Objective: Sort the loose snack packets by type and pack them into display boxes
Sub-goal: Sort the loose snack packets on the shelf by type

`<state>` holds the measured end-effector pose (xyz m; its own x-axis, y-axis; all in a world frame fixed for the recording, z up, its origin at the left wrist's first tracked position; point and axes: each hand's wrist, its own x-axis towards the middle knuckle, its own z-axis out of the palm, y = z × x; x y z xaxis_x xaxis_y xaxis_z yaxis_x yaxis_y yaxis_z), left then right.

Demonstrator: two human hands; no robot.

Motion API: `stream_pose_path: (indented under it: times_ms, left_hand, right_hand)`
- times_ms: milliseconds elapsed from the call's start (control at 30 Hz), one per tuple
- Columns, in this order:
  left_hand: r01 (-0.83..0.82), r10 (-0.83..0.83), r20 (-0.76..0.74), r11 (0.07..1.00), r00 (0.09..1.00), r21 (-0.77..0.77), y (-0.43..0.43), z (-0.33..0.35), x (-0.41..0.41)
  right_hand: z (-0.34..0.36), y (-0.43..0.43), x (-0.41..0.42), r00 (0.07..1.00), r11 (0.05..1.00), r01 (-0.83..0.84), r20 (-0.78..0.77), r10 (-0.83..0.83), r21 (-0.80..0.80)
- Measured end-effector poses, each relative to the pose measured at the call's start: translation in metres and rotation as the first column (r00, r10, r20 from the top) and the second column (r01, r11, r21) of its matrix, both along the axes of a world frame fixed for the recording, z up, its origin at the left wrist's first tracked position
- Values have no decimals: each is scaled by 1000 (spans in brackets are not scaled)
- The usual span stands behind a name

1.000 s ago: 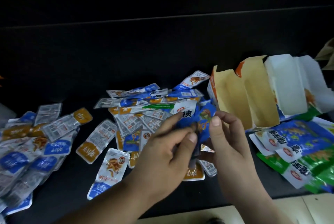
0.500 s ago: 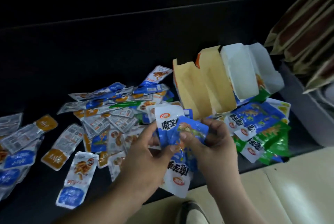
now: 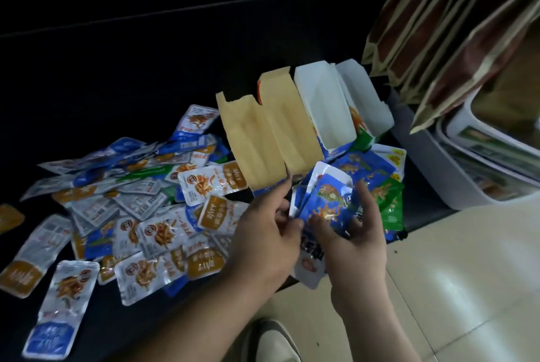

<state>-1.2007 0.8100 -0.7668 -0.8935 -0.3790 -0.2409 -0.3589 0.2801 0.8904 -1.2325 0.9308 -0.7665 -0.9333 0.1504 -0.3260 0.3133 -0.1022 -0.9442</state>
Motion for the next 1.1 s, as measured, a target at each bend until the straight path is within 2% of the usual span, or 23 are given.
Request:
stream_pose_path:
  times_ms: [67, 200, 267, 367, 400, 467, 567, 667, 767, 833, 867, 933, 1000, 1100]
  left_hand:
    - [-14, 16, 38, 997, 999, -71, 1, -2, 2]
    - [-16, 27, 132, 997, 991, -80, -13, 0, 11]
    - [-22, 35, 158, 996, 987, -88, -23, 5, 15]
    - [-38, 53, 154, 994, 987, -99, -41, 12, 22]
    - [-34, 52, 155, 993, 987, -116, -46, 13, 24]
    - [-6, 32, 158, 987, 987, -161, -58, 12, 31]
    - [85, -36, 202, 967, 979, -239, -76, 6, 46]
    - [116, -26, 279, 943, 960, -312, -96, -3, 71]
    - [80, 21, 260, 926, 965, -369, -108, -10, 88]
    - [114, -8, 255, 908, 967, -404, -114, -16, 94]
    - [138, -31, 255, 901, 966, -412, -118, -18, 95]
    - [175, -68, 260, 894, 963, -412, -124, -20, 95]
    - [179, -68, 269, 893, 961, -413, -130, -23, 93]
    - [126, -34, 220, 898, 975, -420, -136, -29, 96]
  right_hand:
    - [-7, 9, -8, 996, 988, 58, -72, -48, 146]
    - [-26, 19, -34, 980, 911, 105, -199, -26, 398]
    - [-42, 20, -48, 979, 800, 65, -192, 63, 597]
    - [-64, 14, -56, 980, 488, -27, -72, 183, 872]
    - [-68, 11, -56, 980, 410, -42, -43, 195, 911]
    - [-67, 6, -57, 974, 342, -70, -10, 226, 937]
    - [-60, 6, -54, 965, 292, -96, 17, 261, 952]
    - [-51, 2, -37, 933, 292, -29, -80, 352, 956]
    - [-49, -12, -17, 822, 419, 34, -264, 505, 907]
    - [-50, -27, -2, 739, 517, -15, -339, 582, 856]
    - [-54, -34, 4, 717, 527, -75, -321, 619, 846]
    - [-66, -44, 10, 702, 456, -178, -213, 680, 872]
    - [-79, -45, 7, 744, 389, -204, -117, 658, 898]
    - [-91, -35, -1, 793, 346, -190, -64, 606, 919]
